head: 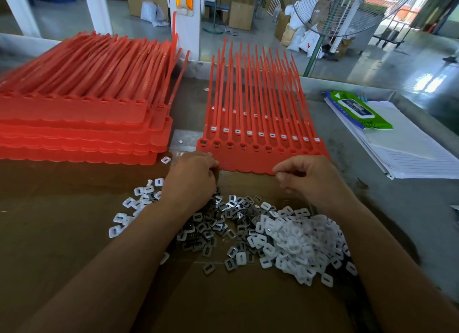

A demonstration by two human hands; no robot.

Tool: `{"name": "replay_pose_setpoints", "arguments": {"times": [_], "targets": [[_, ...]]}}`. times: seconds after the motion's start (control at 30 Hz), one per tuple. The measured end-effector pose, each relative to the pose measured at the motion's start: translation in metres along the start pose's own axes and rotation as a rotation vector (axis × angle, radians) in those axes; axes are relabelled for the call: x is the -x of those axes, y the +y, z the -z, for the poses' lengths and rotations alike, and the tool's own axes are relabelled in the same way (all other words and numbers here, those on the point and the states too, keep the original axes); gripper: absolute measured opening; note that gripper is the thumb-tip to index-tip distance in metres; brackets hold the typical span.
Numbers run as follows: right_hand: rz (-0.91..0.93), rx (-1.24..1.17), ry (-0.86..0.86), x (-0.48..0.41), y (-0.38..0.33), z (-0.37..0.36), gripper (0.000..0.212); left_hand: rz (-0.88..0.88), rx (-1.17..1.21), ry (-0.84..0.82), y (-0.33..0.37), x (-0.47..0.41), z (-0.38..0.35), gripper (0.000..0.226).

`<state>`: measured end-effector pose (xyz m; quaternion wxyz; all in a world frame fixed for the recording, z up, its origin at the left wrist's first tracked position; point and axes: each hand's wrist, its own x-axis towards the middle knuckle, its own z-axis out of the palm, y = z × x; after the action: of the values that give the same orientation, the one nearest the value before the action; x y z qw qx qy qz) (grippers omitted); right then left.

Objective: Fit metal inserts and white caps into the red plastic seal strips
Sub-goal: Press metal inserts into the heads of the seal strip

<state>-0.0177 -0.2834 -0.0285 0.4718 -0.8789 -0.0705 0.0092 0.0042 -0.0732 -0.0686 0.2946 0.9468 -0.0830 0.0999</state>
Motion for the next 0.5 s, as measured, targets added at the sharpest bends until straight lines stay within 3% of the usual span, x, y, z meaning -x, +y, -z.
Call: {"name": "replay_pose_setpoints", "arguments": {"times": [0.27, 0.5], "targets": [[0.037, 0.087, 0.180, -0.028, 0.008, 0.016, 0.025, -0.007, 0.000, 0.021, 0.001, 0.000, 0.000, 0.034], [-0.079, 0.172, 0.220, -0.067, 0.023, 0.018, 0.026, -0.022, 0.004, 0.025, 0.003, 0.001, 0.002, 0.034]]}}
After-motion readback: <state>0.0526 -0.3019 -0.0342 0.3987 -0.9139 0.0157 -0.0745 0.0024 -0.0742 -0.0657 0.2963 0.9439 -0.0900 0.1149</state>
